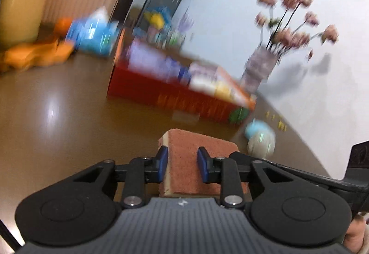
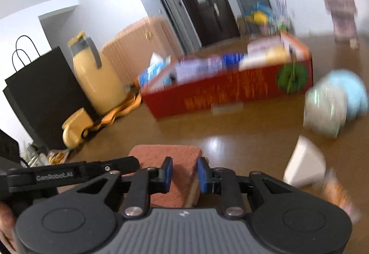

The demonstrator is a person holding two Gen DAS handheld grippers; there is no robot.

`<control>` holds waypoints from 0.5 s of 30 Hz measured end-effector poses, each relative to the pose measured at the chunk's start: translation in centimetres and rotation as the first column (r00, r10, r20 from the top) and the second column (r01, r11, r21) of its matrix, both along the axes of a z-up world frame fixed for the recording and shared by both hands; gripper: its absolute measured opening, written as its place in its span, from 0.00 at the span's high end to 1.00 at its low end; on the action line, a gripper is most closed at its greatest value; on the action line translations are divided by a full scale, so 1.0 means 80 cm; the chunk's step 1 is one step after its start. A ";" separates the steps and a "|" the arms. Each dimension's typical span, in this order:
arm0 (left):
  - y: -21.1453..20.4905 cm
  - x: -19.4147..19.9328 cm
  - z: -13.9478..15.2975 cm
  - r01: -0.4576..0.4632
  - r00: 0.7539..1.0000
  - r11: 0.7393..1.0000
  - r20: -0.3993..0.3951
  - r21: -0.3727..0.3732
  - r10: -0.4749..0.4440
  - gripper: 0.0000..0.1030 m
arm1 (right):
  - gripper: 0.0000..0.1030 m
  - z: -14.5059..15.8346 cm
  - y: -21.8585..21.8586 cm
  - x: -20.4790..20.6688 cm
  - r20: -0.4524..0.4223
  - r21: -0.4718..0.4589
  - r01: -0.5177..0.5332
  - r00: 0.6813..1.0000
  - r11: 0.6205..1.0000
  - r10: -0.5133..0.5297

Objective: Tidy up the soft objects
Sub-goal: 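Carry the brown sponge block into the box and open both grippers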

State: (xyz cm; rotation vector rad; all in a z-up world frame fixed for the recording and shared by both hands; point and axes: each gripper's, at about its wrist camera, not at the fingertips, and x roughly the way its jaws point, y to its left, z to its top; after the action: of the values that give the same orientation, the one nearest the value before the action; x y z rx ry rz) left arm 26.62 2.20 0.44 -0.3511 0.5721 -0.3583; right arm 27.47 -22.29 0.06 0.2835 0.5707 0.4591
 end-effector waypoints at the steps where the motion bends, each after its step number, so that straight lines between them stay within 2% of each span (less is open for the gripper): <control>1: -0.002 0.010 0.016 0.000 0.999 1.000 0.051 0.012 -0.001 0.73 | 0.78 0.013 0.001 0.007 0.041 -0.006 0.002 0.999 1.000 -0.001; 4: -0.005 0.053 0.055 -0.002 0.990 1.000 0.140 0.023 -0.001 0.73 | 0.78 0.056 0.007 0.045 0.145 -0.046 0.014 0.989 0.999 -0.008; 7: -0.003 0.114 0.069 -0.007 0.992 1.000 0.128 0.012 0.006 0.73 | 0.78 0.081 0.014 0.098 0.181 -0.070 0.035 0.983 0.997 -0.022; 11: -0.002 0.181 0.065 -0.041 0.995 0.997 0.090 0.058 0.035 0.73 | 0.78 0.077 0.027 0.185 0.107 -0.078 0.031 0.994 0.996 -0.022; 13: 0.001 0.206 0.053 -0.056 0.998 0.995 0.045 0.086 0.052 0.73 | 0.78 0.067 0.032 0.222 0.028 -0.061 0.020 0.999 0.998 -0.019; 15: 0.001 0.230 0.037 -0.071 0.996 0.989 -0.042 0.127 0.077 0.73 | 0.78 0.049 0.038 0.257 -0.070 -0.039 0.011 0.997 0.999 -0.013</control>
State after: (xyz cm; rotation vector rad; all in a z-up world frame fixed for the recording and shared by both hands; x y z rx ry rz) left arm 45.06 2.26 3.38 -0.2591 0.6225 -0.2422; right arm 48.02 -19.25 3.96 0.2666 0.6452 0.4273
